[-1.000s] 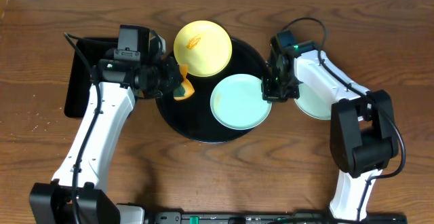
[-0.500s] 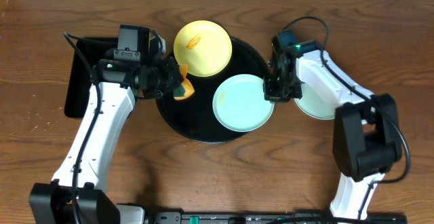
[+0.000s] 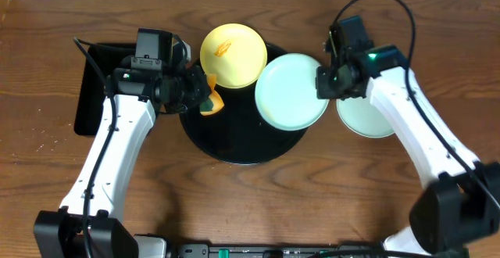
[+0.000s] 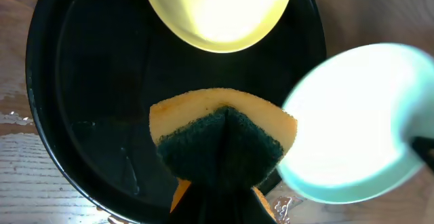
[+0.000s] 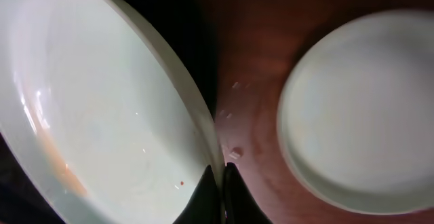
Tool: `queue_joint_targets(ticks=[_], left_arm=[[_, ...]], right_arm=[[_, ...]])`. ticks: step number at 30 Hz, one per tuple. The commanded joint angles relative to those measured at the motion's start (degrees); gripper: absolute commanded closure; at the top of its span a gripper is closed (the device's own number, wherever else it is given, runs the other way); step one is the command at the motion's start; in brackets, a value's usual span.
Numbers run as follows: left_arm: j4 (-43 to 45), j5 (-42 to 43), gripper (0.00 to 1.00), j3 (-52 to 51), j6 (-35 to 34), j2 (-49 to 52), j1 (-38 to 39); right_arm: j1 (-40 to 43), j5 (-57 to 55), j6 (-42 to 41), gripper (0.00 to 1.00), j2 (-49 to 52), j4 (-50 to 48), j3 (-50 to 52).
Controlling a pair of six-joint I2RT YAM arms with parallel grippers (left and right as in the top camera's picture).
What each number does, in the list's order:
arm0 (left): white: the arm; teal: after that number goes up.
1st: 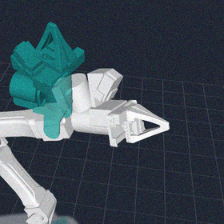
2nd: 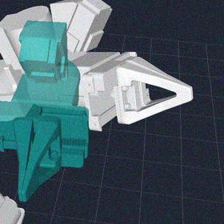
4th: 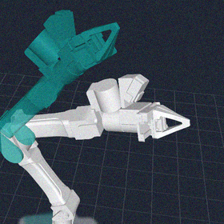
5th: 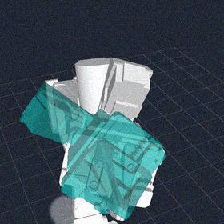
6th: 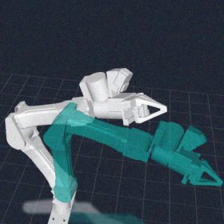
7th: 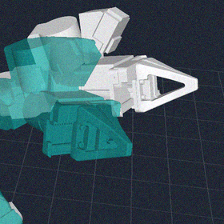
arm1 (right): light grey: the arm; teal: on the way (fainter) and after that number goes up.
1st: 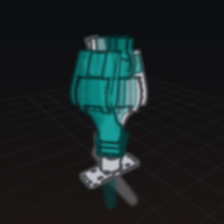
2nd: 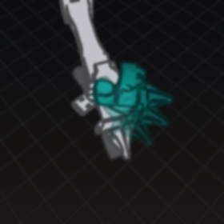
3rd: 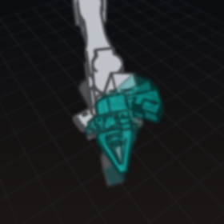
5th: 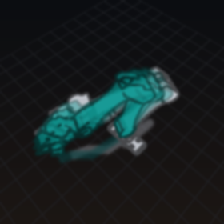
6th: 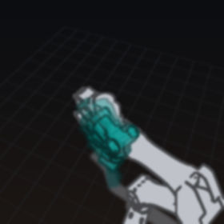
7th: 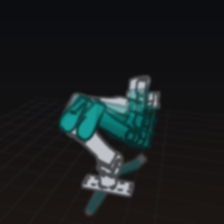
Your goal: Clean dirty plates on tray and stack at the side
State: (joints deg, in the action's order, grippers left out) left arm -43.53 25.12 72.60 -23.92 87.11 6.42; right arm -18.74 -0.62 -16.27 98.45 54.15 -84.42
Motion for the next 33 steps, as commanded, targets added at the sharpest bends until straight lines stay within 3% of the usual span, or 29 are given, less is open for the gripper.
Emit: queue_joint_targets(ticks=[1,18,28,33], left_arm=[[-0.13,-0.33,0.93,-0.22,0.98,-0.24,-0.09],[-0.15,-0.72,0.93,-0.22,0.98,-0.24,-0.09],[-0.17,-0.72,0.93,-0.22,0.98,-0.24,-0.09],[-0.17,-0.72,0.93,-0.22,0.98,-0.24,-0.09]], right_arm=[[-2.51,-9.57,1.16,0.99,-5.11,-0.79,0.17],[-18.34,-40.72,-0.02,0.99,-9.57,-2.80,0.17],[-20.46,-43.93,-0.92,0.99,-9.57,-2.78,0.17],[-19.47,-39.23,-1.53,0.99,-9.57,-3.08,0.17]])
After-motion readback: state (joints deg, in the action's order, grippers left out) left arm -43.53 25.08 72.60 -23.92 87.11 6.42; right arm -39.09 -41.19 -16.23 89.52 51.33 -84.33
